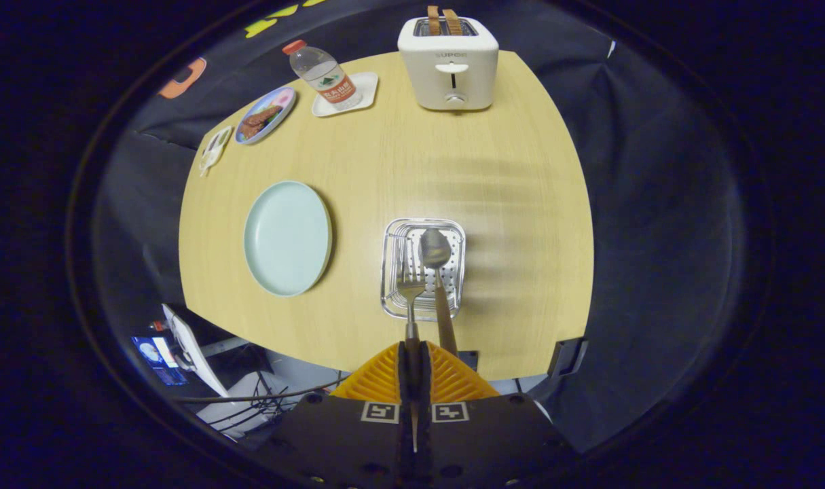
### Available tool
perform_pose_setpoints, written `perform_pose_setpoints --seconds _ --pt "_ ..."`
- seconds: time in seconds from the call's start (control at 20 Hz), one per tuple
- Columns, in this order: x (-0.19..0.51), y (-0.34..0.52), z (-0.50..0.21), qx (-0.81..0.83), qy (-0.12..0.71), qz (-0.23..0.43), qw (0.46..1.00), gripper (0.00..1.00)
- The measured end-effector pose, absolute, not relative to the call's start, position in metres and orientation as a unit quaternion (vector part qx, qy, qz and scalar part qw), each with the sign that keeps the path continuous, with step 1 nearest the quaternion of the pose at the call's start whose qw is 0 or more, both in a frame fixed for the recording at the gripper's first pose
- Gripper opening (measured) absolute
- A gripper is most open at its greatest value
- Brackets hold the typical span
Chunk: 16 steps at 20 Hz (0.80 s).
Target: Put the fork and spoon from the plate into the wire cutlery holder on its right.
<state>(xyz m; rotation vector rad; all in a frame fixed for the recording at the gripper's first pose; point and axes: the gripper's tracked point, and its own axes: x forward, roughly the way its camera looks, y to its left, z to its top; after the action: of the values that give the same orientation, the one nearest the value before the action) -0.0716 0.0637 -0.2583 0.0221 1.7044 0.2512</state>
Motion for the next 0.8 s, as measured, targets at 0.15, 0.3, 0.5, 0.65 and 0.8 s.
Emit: perform_pose_setpoints --seconds 0.15,0.3,0.5,0.65,0.8 --pt "-0.067 0.072 -0.259 0.04 0.748 0.108 0.654 0.11" --pt "-0.057 0.078 -0.256 0.05 0.725 0.106 0.679 0.34" --pt "-0.035 0.088 -0.238 0.056 0.666 0.122 0.734 0.63" --pt "-0.012 0.097 -0.213 0.046 0.593 0.136 0.792 0.81" --pt "0.018 0.106 -0.17 0.045 0.491 0.142 0.858 0.9"
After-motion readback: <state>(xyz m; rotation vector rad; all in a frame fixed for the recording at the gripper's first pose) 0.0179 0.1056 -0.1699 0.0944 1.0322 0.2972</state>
